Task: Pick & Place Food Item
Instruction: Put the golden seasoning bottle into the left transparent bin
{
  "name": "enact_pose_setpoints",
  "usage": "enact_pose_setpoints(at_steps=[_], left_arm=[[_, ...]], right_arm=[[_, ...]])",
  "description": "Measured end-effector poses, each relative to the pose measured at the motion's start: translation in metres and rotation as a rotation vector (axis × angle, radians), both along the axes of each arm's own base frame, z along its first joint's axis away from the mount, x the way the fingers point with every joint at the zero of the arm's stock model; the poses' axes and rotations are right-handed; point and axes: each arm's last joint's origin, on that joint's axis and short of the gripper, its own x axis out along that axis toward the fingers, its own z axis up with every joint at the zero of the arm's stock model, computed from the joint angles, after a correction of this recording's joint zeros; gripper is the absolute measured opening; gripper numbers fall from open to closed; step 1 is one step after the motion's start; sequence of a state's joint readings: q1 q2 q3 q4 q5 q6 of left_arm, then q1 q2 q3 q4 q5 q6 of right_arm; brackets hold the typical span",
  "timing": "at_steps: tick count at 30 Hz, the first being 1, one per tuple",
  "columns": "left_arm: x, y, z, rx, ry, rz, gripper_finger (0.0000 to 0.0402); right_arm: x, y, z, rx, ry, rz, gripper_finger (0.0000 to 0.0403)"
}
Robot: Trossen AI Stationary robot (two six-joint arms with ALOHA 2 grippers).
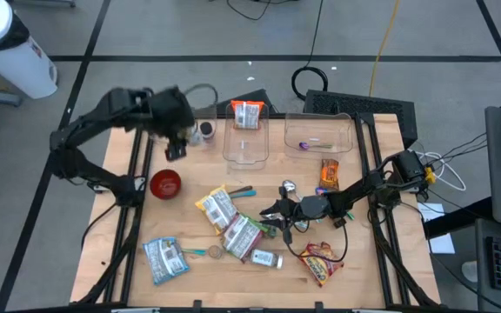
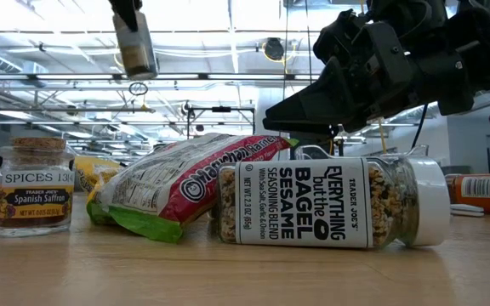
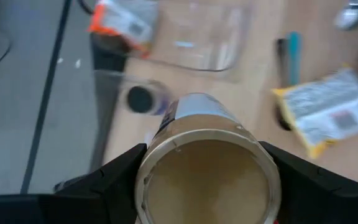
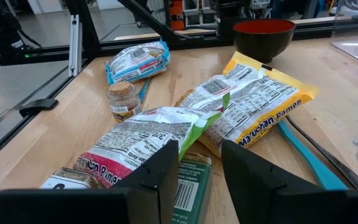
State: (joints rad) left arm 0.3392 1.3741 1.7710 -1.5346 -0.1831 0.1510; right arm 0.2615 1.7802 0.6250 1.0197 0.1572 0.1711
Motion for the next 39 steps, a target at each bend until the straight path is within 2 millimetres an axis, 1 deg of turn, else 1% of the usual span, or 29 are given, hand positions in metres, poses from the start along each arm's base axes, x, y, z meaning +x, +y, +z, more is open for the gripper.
enact_pose_setpoints(at_steps=[3,6,9,14,18,22,24,27,32,34,38,39], left_arm=[[-0.002,0.026,-0.002,-0.011,-0.010,0.052,0.0281],[0.001,0.052,-0.010,-0.046,-0.001,0.087,0.0283],[0.009,0.079,-0.024,-0.065,0.038,0.113,0.0277],[0.021,0.124,-0.048,-0.076,0.115,0.130,0.0278],[0.025,0.158,-0.051,-0.082,0.109,0.169,0.0289],[0.029,0.186,-0.050,-0.126,0.042,0.198,0.0276],[0.031,0.195,-0.051,-0.146,0.025,0.231,0.0276],[0.032,0.205,-0.059,-0.183,0.039,0.287,0.0276],[0.031,0.213,-0.071,-0.243,0.055,0.391,0.0296],[0.032,0.215,-0.072,-0.248,0.042,0.425,0.0296],[0.038,0.218,-0.070,-0.232,-0.039,0.510,0.0275],[0.039,0.219,-0.070,-0.230,-0.060,0.533,0.0275]], right_arm=[[0.000,0.000,0.000,0.000,0.000,0.000,0.0114],[0.000,0.000,0.000,0.000,0.001,0.000,0.0114],[0.000,0.001,-0.001,-0.003,0.015,0.003,0.0114],[-0.002,0.002,-0.006,0.024,0.067,0.000,0.0114],[-0.004,0.005,-0.010,0.026,0.109,0.004,0.0114],[-0.006,0.005,-0.014,0.040,0.150,-0.005,0.0114],[-0.006,0.005,-0.015,0.054,0.165,-0.011,0.0114],[-0.007,0.005,-0.017,0.050,0.186,-0.013,0.0114],[-0.006,0.002,-0.016,0.018,0.171,-0.037,0.0114],[-0.004,-0.003,-0.015,-0.006,0.157,-0.076,0.0114],[-0.001,-0.015,-0.013,-0.057,0.128,-0.140,0.0114],[0.000,-0.020,-0.012,-0.061,0.117,-0.153,0.0114]])
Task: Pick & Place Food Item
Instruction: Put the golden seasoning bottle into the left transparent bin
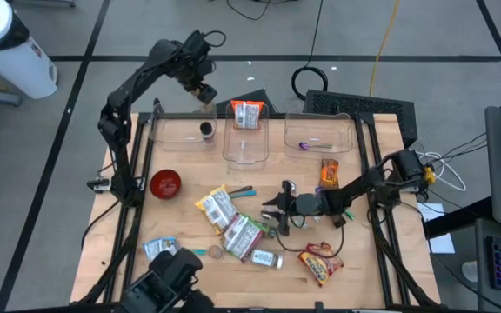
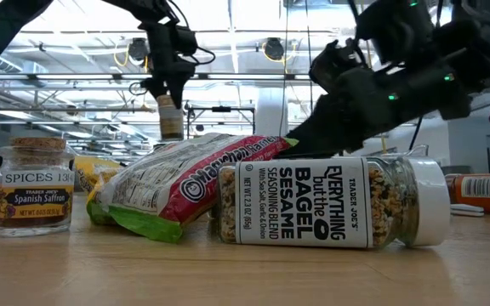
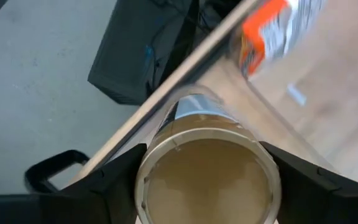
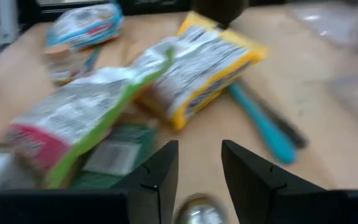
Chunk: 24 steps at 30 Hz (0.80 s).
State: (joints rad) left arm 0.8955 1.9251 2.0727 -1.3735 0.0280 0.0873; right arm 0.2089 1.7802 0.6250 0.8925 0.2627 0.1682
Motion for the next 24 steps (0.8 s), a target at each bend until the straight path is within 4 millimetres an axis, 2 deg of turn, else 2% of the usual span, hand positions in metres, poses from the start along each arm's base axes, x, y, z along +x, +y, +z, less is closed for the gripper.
enact_pose_setpoints(at_steps=[7,11,16,24], left_arm=[[0.010,0.004,0.004,0.042,-0.105,0.127,0.0276],[0.006,-0.001,0.003,0.007,-0.060,0.201,0.0292],[-0.005,-0.005,-0.001,0.013,0.087,0.319,0.0275],[-0.002,-0.009,0.002,0.019,0.065,0.372,0.0275]], right_arm=[[0.004,-0.022,0.003,0.038,-0.033,-0.083,0.0114],[0.005,-0.025,0.003,0.070,-0.037,-0.104,0.0114],[0.004,-0.020,0.003,0.085,-0.045,-0.089,0.0114],[0.003,-0.006,0.003,0.143,-0.032,0.040,0.0114]])
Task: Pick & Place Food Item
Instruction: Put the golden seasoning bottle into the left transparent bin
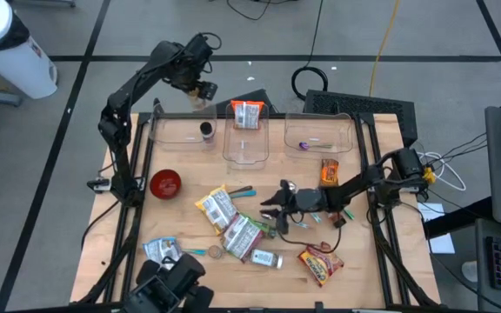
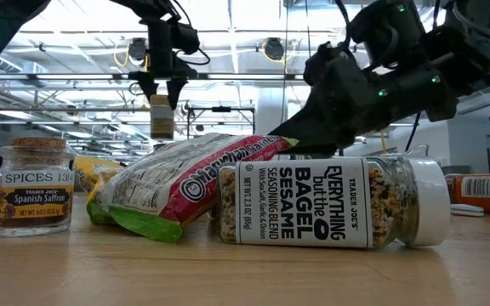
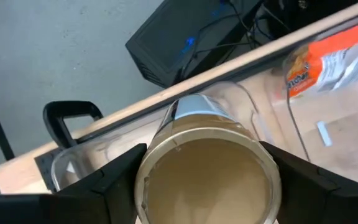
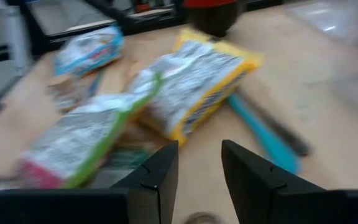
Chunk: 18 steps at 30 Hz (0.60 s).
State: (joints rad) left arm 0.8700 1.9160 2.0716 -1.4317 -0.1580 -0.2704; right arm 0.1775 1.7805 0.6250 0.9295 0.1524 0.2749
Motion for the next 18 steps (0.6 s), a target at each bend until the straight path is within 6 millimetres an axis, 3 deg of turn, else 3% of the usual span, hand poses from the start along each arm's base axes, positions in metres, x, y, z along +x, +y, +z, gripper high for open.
enact_pose_setpoints(at_steps=[6,18], left_arm=[[0.001,0.000,0.000,0.009,-0.015,0.056,0.0283],[0.023,-0.016,-0.004,0.026,-0.036,0.074,0.0276]], right_arm=[[-0.003,0.012,-0.001,0.052,0.017,0.022,0.0114],[-0.010,0.027,-0.010,0.037,0.116,0.122,0.0114]])
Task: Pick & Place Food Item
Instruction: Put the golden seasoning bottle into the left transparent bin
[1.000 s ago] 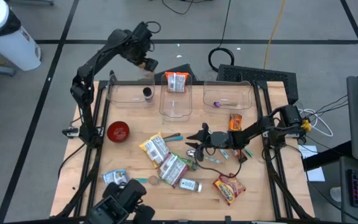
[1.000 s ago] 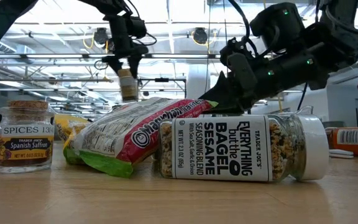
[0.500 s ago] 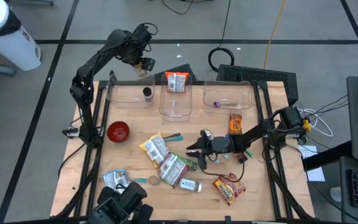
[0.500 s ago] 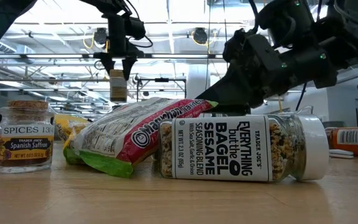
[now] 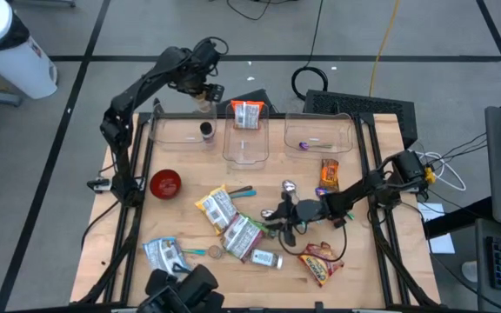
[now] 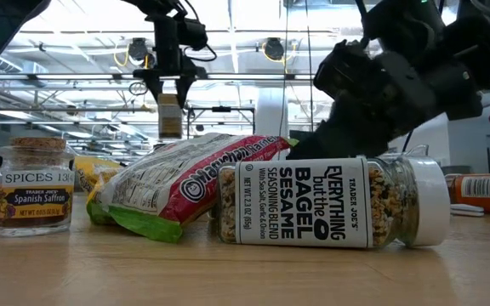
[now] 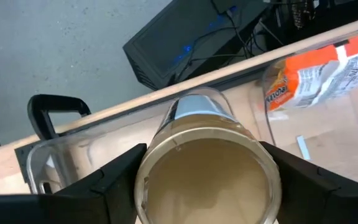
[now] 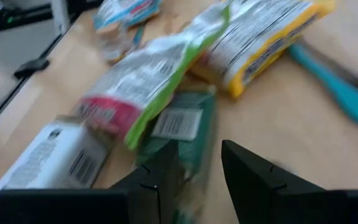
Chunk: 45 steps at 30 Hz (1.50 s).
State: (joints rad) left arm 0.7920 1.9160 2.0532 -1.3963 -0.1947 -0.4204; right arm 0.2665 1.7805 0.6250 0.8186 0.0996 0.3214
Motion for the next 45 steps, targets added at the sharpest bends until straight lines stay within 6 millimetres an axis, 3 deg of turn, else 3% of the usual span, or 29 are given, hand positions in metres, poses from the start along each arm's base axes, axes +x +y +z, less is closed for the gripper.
enact_pose_setpoints(at_steps=[6,14,26,38,45], left_arm=[[0.003,0.001,-0.028,-0.047,0.039,0.008,0.0278],[0.004,0.011,-0.049,-0.062,-0.015,0.023,0.0276],[-0.007,0.016,-0.090,-0.133,0.022,0.051,0.0276],[-0.013,0.020,-0.116,-0.156,-0.007,0.050,0.0276],[-0.014,0.020,-0.121,-0.163,-0.007,0.047,0.0283]], right_arm=[[-0.001,0.004,-0.001,0.018,0.014,0.056,0.0114],[-0.002,0.007,-0.001,-0.017,0.006,0.083,0.0114],[-0.002,0.006,-0.001,-0.048,0.000,0.087,0.0114],[-0.001,0.003,-0.001,-0.051,0.000,0.074,0.0114],[0.000,-0.002,-0.001,-0.051,0.000,0.057,0.0114]])
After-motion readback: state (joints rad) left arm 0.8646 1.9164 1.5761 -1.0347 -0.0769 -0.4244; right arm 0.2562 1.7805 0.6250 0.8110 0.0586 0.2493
